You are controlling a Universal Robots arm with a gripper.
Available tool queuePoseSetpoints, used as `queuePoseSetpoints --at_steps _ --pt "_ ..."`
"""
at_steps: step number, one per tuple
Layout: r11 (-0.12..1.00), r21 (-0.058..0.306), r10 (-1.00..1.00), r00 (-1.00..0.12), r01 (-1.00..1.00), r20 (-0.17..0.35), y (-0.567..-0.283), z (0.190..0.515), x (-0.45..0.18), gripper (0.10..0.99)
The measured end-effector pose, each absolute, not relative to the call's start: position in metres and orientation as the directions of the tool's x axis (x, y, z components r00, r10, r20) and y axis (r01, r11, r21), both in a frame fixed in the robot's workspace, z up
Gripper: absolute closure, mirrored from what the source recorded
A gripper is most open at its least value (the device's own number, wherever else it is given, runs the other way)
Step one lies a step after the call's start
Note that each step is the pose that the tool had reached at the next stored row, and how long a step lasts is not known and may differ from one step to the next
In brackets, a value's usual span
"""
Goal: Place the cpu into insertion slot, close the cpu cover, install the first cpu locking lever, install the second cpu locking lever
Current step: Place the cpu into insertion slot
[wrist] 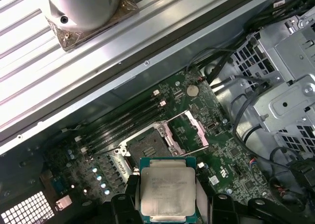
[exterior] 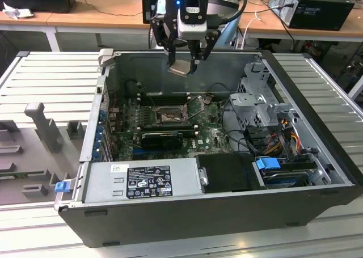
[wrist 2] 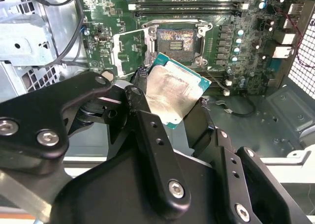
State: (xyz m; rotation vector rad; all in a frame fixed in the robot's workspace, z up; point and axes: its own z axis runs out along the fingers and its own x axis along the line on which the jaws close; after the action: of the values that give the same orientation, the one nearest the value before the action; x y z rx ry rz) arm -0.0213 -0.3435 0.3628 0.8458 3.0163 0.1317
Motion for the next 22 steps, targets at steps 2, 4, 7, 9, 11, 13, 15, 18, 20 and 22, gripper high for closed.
queuePoseSetpoints --at_steps 2,4,7,9,11,13,15,18,20,22 --pt "0.848 0.083 0.524 -0.852 0.523 0.017 -0.3435 0.3627 -0.0213 0.545" --pt "0.845 0.083 0.529 -0.848 0.529 0.017 -0.3435 0.3627 -0.0213 0.545" --pt "0.839 0.083 0.539 -0.842 0.538 0.017 -0.3435 0.3626 -0.0213 0.545" --pt "0.835 0.082 0.544 -0.839 0.543 0.017 -0.3435 0.3626 -0.0213 0.545" --pt "0.832 0.083 0.549 -0.836 0.548 0.017 -0.3435 0.3625 -0.0213 0.545" --pt "0.829 0.083 0.554 -0.833 0.553 0.017 -0.3435 0.3625 -0.0213 0.545" --pt "0.826 0.082 0.558 -0.83 0.557 0.017 -0.3435 0.3625 -0.0213 0.545" --pt "0.821 0.082 0.565 -0.825 0.565 0.017 -0.3435 0.3624 -0.0213 0.545" --pt "0.819 0.082 0.569 -0.822 0.569 0.017 -0.3435 0.3624 -0.0213 0.545" --pt "0.816 0.082 0.573 -0.819 0.572 0.016 -0.3435 0.3623 -0.0213 0.545"
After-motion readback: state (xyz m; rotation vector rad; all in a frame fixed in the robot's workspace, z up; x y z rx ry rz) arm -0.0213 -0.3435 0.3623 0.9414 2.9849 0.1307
